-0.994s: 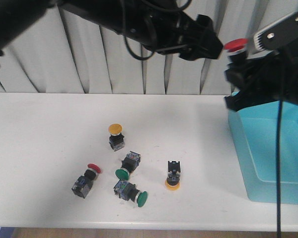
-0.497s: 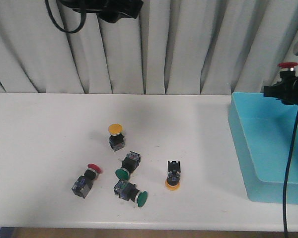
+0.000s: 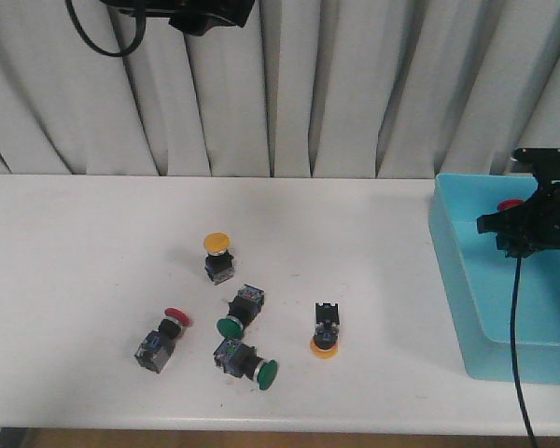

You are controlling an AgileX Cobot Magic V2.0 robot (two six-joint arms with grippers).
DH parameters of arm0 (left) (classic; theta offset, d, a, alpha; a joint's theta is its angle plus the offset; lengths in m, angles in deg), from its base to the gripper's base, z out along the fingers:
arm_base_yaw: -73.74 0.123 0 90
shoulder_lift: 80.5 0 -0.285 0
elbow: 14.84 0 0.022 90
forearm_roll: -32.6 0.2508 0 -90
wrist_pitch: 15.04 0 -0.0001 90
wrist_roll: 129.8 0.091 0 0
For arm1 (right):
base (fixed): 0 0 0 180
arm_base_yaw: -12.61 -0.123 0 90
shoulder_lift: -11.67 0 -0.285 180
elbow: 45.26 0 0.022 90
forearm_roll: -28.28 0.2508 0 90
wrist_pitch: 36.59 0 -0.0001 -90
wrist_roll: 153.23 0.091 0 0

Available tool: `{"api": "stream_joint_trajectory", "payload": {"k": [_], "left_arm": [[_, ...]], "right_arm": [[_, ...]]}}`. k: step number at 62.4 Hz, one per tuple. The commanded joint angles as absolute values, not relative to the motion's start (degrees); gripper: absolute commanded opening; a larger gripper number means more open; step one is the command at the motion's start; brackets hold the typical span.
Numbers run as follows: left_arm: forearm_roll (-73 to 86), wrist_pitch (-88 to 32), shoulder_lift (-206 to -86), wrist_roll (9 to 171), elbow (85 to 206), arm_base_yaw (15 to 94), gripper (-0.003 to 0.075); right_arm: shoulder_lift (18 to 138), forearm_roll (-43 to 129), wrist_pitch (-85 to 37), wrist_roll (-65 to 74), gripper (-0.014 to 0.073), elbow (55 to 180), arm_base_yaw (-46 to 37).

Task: Pick red and yellow buttons and place in box
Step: 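Lower the red button into the blue box with the right gripper and release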

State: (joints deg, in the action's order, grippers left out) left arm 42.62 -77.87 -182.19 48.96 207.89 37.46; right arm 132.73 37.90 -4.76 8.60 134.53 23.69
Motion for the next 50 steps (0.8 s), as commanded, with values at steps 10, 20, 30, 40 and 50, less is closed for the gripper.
{"api": "stream_joint_trajectory", "payload": {"k": [10,20,30,40,50], "left_arm": [[43.21,-74.64,-179.66,48.22,209.12,37.26,0.0485],[43.21,-74.69,-179.66,48.22,209.12,37.26,0.0485],[43.26,-74.7,-179.66,48.22,209.12,37.26,0.0485],[43.35,-75.12,-179.52,48.22,208.92,37.26,0.0485],[47.64,-74.69,-178.21,48.22,204.92,37.26,0.0485]], "right_arm": [[135.24,36.8,-4.89,9.52,0.0118,137.2,23.78],[137.99,37.97,-3.38,9.22,0.025,137.2,23.78],[138.34,37.99,-3.26,8.94,0.0419,137.2,23.66],[135.41,37.99,-3.54,9.08,0.0507,137.2,23.66],[127.67,40.8,-3.22,9.02,0.0507,137.2,23.66]]}}
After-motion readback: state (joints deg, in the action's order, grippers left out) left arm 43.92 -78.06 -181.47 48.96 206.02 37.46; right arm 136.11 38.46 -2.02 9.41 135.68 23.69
